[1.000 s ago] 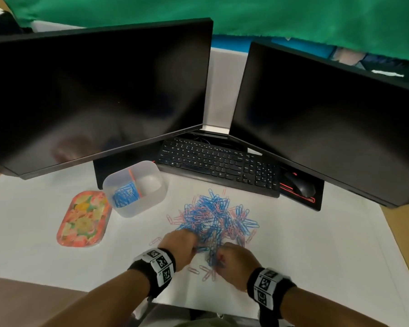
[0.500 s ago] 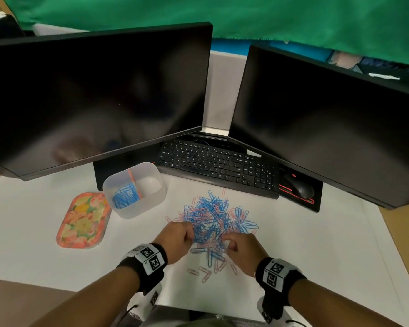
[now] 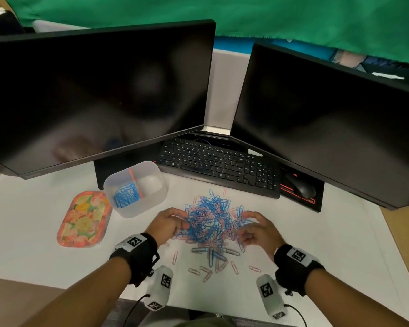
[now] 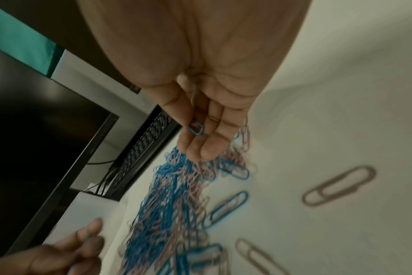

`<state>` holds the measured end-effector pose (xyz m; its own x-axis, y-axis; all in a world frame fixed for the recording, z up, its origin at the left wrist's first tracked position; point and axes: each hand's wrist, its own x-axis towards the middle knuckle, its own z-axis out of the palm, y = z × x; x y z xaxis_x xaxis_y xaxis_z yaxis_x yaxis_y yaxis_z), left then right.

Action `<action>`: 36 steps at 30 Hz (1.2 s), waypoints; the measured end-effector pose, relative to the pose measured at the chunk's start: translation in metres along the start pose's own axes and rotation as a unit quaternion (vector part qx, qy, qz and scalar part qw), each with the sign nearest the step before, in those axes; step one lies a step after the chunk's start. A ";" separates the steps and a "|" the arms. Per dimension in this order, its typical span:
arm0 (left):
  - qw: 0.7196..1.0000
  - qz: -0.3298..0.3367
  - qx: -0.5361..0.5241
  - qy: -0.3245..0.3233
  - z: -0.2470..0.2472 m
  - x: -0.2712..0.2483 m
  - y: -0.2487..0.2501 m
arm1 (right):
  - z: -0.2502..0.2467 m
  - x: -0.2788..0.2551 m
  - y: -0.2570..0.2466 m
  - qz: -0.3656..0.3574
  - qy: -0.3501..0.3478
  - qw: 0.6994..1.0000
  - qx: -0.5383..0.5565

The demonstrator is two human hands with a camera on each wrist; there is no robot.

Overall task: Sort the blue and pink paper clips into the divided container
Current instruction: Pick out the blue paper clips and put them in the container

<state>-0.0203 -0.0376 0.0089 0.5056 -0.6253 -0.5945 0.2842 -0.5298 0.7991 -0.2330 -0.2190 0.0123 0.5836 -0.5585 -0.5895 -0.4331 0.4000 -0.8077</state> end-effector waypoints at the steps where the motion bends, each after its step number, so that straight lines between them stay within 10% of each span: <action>1: 1.000 -0.008 -0.016 0.012 -0.003 0.001 0.001 | -0.005 0.002 -0.001 0.001 0.008 1.000 0.005; 7: 0.983 -0.060 -0.124 0.118 -0.023 0.009 0.002 | -0.031 0.017 -0.002 0.002 0.114 0.993 -0.006; 12: 0.938 0.063 0.314 0.129 -0.032 0.004 -0.011 | -0.041 0.018 0.007 -0.033 0.151 0.946 -0.285; 15: 0.905 0.100 0.405 0.087 -0.028 -0.001 -0.020 | -0.040 0.014 0.009 -0.097 0.121 0.899 -0.409; 30: 0.901 0.141 0.406 0.056 -0.019 -0.009 -0.017 | -0.023 0.032 0.003 -0.140 0.069 0.849 -0.504; 36: 0.860 0.216 0.463 -0.009 -0.002 -0.015 -0.024 | -0.023 0.031 0.004 -0.099 0.066 0.849 -0.514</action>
<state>-0.0331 -0.0141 -0.0010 0.3866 -0.8822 -0.2690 -0.7014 -0.4706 0.5354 -0.2325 -0.2514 -0.0086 0.6626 -0.6439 -0.3824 -0.7457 -0.5198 -0.4168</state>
